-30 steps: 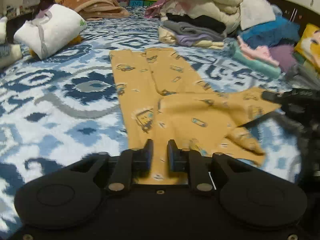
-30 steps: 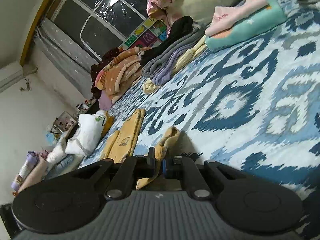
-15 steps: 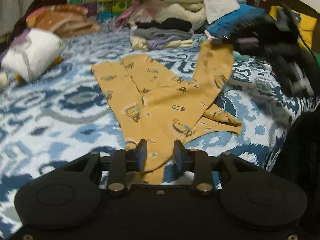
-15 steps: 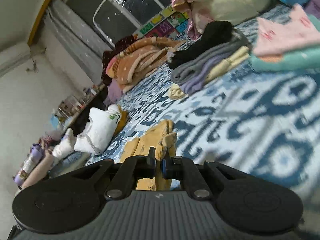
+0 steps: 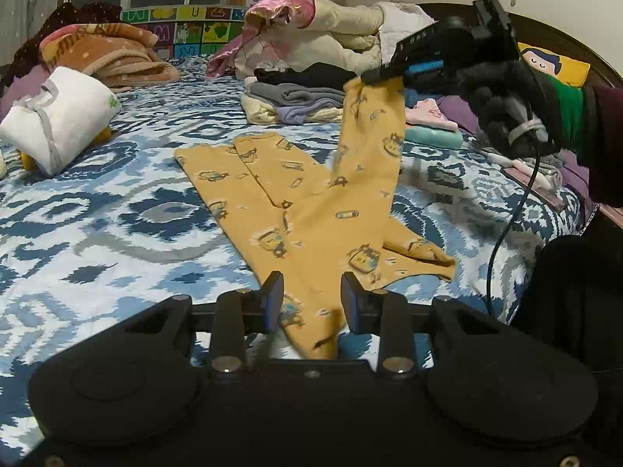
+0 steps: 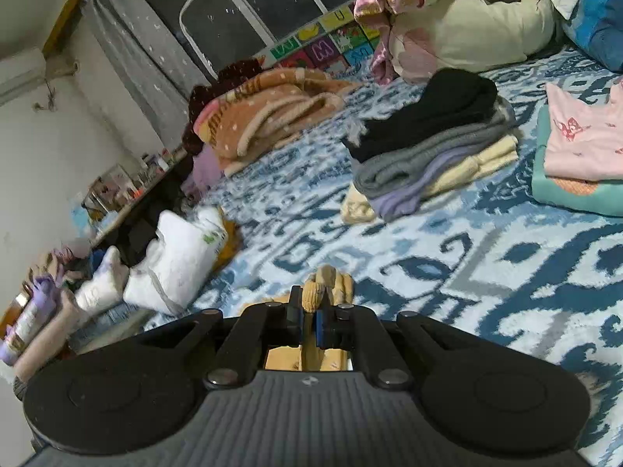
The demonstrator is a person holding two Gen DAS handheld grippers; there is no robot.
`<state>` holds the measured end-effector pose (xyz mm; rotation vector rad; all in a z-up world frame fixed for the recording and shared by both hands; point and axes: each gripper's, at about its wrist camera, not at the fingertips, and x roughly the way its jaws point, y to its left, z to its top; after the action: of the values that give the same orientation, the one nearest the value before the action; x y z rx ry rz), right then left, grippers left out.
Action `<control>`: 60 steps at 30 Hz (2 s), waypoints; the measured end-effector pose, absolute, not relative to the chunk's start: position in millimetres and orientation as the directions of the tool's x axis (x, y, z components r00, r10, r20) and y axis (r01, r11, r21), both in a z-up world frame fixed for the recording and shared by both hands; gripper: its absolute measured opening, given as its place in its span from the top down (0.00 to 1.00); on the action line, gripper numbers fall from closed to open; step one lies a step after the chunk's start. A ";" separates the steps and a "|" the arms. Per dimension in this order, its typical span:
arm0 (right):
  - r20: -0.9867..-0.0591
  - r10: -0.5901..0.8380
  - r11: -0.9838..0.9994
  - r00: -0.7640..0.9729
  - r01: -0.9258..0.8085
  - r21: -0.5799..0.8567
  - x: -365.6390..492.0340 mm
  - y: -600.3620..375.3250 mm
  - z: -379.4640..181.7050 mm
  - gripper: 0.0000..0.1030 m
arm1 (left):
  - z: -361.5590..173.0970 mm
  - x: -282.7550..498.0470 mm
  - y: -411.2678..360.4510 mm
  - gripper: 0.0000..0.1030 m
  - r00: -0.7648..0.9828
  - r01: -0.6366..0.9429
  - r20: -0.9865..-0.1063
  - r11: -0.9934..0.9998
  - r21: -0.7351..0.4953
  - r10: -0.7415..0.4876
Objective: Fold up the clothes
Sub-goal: 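Lift the held leg up again with the right gripper over the garment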
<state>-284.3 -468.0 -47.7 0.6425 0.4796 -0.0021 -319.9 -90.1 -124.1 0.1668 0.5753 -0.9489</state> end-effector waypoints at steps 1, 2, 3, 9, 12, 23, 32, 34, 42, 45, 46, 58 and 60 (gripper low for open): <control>-0.418 0.150 0.800 0.896 0.139 0.584 -284.6 -468.4 -44.8 0.92 | -124.9 -321.4 -92.6 0.71 0.439 0.811 -0.537 0.575 -0.109 -0.720; -0.409 0.152 0.798 0.900 0.133 0.588 -284.9 -468.3 -42.0 0.92 | -126.0 -323.0 -95.6 0.71 0.431 0.817 -0.543 0.567 -0.103 -0.721; -0.406 0.155 0.799 0.900 0.128 0.588 -283.6 -468.3 -39.6 0.92 | -127.0 -324.6 -98.7 0.71 0.424 0.823 -0.548 0.559 -0.098 -0.721; -0.500 0.178 0.841 0.847 0.133 0.525 -272.6 -458.7 -49.0 0.92 | -139.0 -325.9 -109.4 0.71 0.414 0.831 -0.617 0.554 -0.044 -0.670; -0.492 0.174 0.834 0.853 0.138 0.534 -275.8 -458.7 -52.0 0.92 | -132.5 -321.8 -105.0 0.70 0.407 0.824 -0.571 0.557 -0.107 -0.713; -0.484 0.167 0.826 0.859 0.146 0.544 -259.2 -465.6 -43.3 0.92 | -147.4 -317.7 -108.9 0.61 0.257 0.842 -0.651 0.497 -0.212 -0.714; -0.503 0.175 0.817 0.846 0.161 0.554 -255.9 -459.5 -30.6 0.92 | -118.8 -335.2 -113.5 0.61 0.386 0.889 -0.558 0.457 0.014 -0.735; -0.516 0.179 0.814 0.837 0.169 0.555 -250.4 -456.4 -26.9 0.92 | -126.8 -336.6 -128.2 0.61 0.403 0.896 -0.579 0.435 0.091 -0.709; -0.562 0.164 0.819 0.811 0.206 0.536 -211.3 -430.3 -11.5 0.92 | -151.6 -333.0 -130.7 0.61 0.382 0.908 -0.647 0.399 0.129 -0.660; -0.582 0.152 0.823 0.799 0.224 0.522 -192.2 -418.6 -11.6 0.92 | -151.0 -325.4 -123.9 0.61 0.351 0.907 -0.644 0.418 0.053 -0.680; -0.590 0.150 0.825 0.794 0.229 0.517 -185.3 -414.9 -12.4 0.92 | -150.7 -322.7 -121.6 0.61 0.340 0.906 -0.641 0.423 0.027 -0.688; -0.719 0.102 0.884 0.687 0.268 0.382 -96.9 -363.6 -50.3 0.92 | -149.2 -299.3 -101.6 0.62 0.237 0.878 -0.618 0.438 -0.194 -0.749; -0.736 0.096 0.893 0.671 0.269 0.361 -86.0 -355.4 -59.2 0.92 | -149.5 -298.3 -101.1 0.62 0.229 0.879 -0.617 0.433 -0.201 -0.752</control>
<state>-86.0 -355.4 -59.2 0.4704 0.8378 -0.1015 -298.3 -101.1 -149.5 0.2054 0.7196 -1.1333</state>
